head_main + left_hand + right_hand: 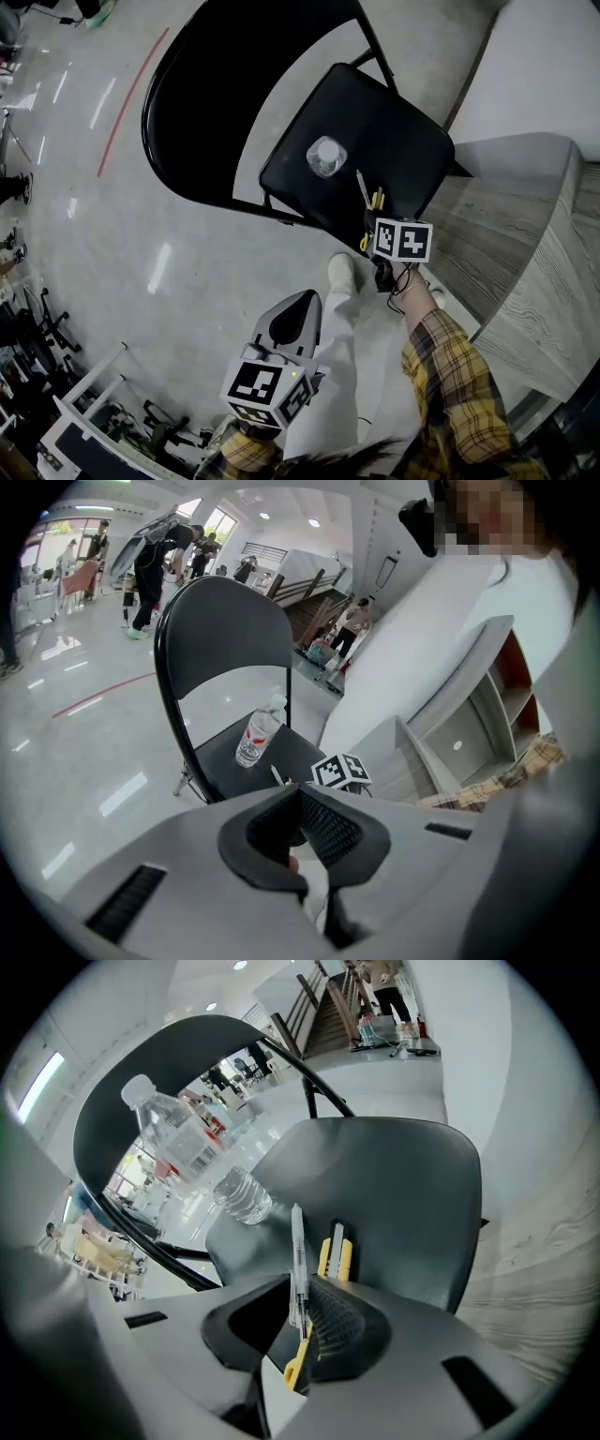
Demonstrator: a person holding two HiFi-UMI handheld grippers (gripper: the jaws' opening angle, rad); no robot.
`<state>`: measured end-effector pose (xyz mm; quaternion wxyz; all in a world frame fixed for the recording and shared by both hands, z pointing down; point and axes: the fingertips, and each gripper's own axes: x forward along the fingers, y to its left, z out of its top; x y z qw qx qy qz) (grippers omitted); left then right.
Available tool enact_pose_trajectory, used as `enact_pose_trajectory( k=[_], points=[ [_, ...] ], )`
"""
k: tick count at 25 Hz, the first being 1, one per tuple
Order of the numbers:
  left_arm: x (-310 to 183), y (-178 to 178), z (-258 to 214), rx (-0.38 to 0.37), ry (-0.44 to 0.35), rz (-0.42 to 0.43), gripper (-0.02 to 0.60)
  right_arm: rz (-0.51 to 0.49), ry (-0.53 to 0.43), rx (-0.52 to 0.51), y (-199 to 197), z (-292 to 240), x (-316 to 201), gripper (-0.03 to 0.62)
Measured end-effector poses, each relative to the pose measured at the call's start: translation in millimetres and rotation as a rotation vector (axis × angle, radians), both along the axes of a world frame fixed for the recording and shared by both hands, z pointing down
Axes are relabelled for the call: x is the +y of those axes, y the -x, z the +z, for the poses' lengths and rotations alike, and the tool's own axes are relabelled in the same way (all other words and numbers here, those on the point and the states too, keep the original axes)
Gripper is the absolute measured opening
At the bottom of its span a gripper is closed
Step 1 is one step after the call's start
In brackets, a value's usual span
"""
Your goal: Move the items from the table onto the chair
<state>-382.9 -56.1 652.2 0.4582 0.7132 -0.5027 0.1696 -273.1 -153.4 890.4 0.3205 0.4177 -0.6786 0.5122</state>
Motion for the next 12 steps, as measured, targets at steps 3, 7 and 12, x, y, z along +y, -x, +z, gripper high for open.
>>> enact_pose_trajectory(
  k=[3,7,12],
  points=[
    [-2.0,-2.1,-1.2,-0.003,-0.006,0.004,0.003,0.004,-0.018,-0.018,-2.8,-7.5,-3.2,0.067],
    [-1.8,-8.6,-6.1,-0.012,-0.022,0.016,0.003,-0.006,-0.017,-0.048,-1.9,-17.6,0.3,0.067],
    [-5.4,-19.3,-24.1,-0.013,-0.058,0.031,0.003,-0.054,-0.041,-0.068,4.5,-49.9,14.1,0.067]
  ],
)
